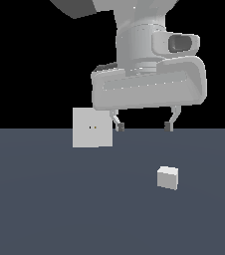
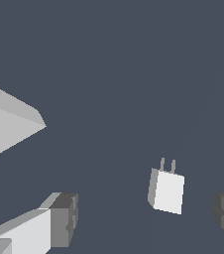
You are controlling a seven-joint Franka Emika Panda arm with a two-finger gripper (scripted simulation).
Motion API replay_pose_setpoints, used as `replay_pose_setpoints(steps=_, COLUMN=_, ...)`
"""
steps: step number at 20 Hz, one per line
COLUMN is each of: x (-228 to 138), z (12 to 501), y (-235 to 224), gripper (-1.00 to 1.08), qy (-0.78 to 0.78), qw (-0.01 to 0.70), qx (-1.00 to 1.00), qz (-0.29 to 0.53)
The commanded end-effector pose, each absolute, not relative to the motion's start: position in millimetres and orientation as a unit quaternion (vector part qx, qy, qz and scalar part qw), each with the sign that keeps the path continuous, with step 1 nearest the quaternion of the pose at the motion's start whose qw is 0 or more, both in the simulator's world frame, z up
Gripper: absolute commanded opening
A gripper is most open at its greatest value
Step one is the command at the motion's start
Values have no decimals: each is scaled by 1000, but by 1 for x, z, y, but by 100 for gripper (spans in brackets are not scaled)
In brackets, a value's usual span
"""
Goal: Plug the charger into the wall socket.
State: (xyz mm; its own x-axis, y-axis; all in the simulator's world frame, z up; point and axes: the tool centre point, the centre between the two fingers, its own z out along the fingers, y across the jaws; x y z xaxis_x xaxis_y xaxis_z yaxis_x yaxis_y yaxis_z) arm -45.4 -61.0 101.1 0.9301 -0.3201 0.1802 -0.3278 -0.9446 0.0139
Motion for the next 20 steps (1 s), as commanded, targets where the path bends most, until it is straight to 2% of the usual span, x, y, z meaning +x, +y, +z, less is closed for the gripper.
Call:
replay_pose_setpoints(steps=1, x=-51, z=94, y=-69, gripper=100, qy=-185, qw=26, qx=977, qz=102)
replay_pose_setpoints(steps=20, x=-72, z=62, y=-100, gripper=100, qy=-263, qw=43, qx=951, qz=154)
